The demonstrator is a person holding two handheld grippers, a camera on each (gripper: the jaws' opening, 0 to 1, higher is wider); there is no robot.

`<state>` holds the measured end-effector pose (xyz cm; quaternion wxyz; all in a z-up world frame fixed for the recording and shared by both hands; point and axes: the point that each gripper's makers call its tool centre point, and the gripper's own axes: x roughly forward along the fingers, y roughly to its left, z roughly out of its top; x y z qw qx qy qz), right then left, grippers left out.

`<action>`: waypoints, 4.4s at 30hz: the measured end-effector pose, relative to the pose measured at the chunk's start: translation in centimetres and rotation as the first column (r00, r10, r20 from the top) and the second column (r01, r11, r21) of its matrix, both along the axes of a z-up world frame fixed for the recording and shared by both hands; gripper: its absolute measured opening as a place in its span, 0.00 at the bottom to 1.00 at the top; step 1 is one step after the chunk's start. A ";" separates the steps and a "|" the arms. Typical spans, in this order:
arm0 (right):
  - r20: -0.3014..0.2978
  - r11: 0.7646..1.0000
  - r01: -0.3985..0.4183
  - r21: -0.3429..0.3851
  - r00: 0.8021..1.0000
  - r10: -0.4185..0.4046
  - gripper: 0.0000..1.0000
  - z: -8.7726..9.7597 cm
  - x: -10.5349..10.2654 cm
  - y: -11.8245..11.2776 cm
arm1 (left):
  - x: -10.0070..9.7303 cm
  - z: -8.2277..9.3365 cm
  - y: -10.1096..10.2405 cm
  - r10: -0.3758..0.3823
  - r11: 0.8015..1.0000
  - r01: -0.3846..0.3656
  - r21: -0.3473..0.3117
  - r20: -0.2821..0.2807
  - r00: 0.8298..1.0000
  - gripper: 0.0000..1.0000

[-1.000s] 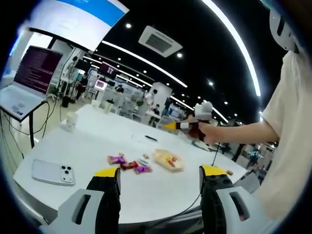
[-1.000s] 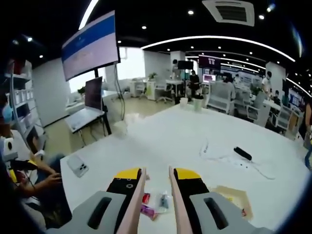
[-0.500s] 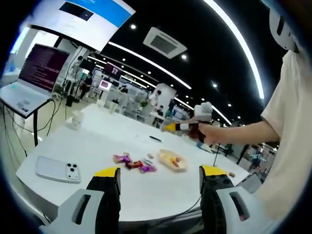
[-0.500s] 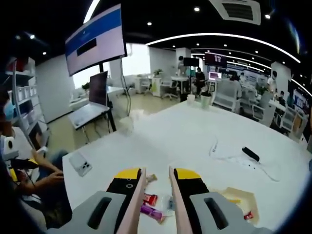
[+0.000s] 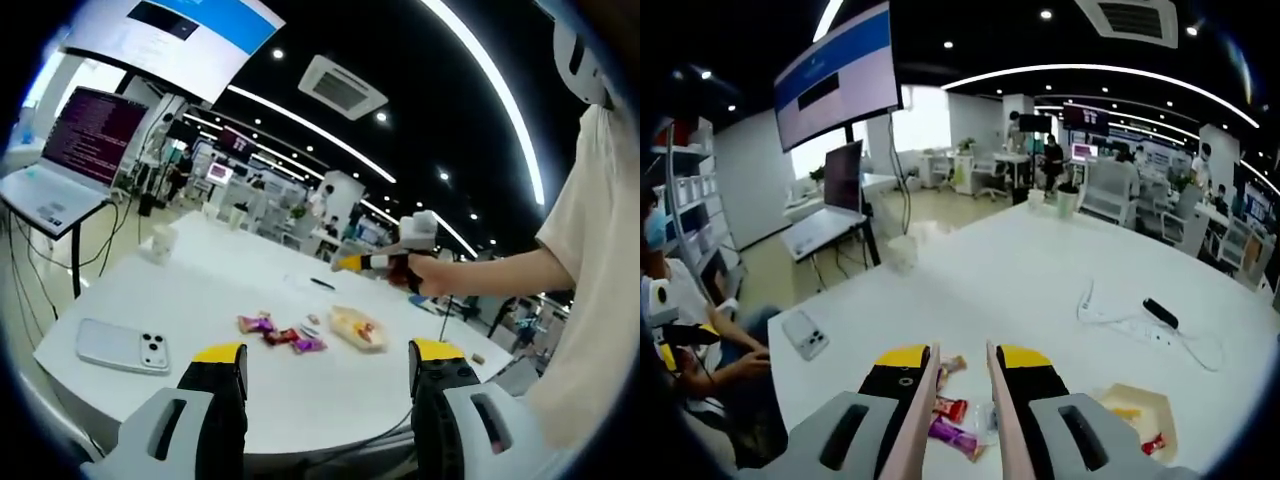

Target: Place the target food into the container with the food tongs after gripping and lifting it, then release it inside without dropping or visibly crushing the food.

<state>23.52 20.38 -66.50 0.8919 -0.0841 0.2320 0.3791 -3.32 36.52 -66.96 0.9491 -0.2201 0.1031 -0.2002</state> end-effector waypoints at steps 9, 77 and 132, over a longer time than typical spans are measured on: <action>-0.012 1.000 -0.004 -0.015 1.000 0.003 0.26 -0.6 -0.3 -0.1 | 0.4 -0.4 -0.5 -0.014 1.000 0.014 -0.005 -0.008 1.000 0.65; -0.124 0.950 -0.260 -0.175 0.963 0.241 0.26 -9.6 -2.5 7.5 | -2.3 -3.6 1.6 0.073 0.996 -0.076 -0.038 -0.086 0.994 0.65; -0.150 0.825 -0.453 -0.338 0.891 0.428 0.26 -13.8 -1.3 10.5 | -2.7 -5.9 0.2 0.075 0.993 -0.088 -0.080 -0.152 0.986 0.65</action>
